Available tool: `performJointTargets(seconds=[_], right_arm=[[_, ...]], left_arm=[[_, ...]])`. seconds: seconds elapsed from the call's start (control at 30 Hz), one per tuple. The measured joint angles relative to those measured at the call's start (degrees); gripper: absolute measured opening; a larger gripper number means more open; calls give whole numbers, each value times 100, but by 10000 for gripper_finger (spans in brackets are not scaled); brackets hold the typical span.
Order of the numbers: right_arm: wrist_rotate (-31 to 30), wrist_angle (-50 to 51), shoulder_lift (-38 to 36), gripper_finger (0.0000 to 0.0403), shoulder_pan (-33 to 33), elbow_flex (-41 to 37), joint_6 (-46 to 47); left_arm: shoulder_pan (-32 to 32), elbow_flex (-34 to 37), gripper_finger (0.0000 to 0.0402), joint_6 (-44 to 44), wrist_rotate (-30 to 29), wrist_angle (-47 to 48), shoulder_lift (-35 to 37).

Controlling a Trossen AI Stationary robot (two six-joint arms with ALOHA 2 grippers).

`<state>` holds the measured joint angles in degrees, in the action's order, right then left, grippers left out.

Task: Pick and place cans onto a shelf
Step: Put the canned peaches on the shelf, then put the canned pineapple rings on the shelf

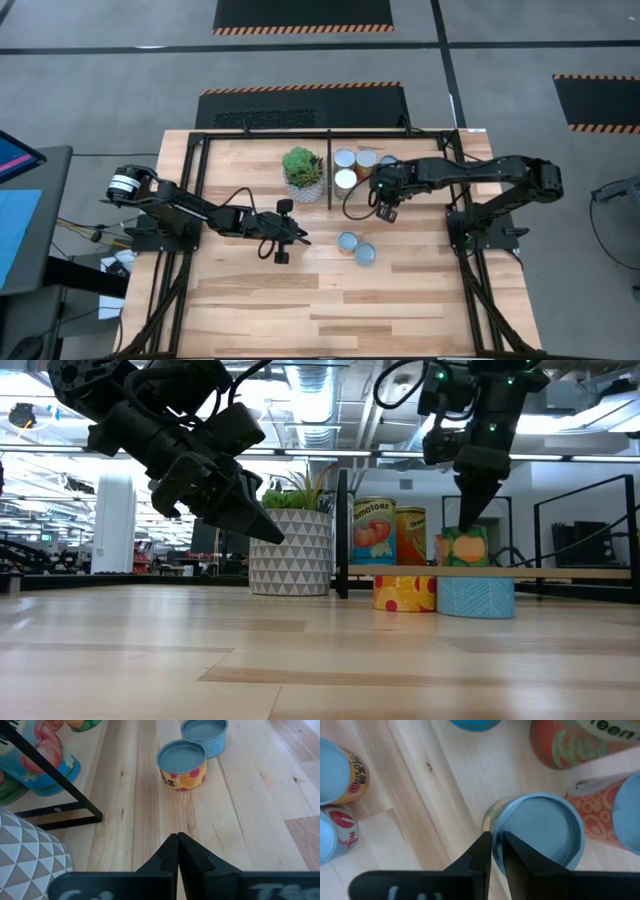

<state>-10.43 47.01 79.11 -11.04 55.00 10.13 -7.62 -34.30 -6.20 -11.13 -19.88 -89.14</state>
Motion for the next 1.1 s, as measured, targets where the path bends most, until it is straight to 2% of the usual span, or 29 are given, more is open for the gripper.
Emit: performJointTargets(seconds=[0.93,1.1], right_arm=[[-466,331,-92,72,17,14,-24],[-468,765,-241,72,194,336,81]], left_arm=[[0,0,0,90,2,-2,0],[0,0,0,85,2,-9,0]])
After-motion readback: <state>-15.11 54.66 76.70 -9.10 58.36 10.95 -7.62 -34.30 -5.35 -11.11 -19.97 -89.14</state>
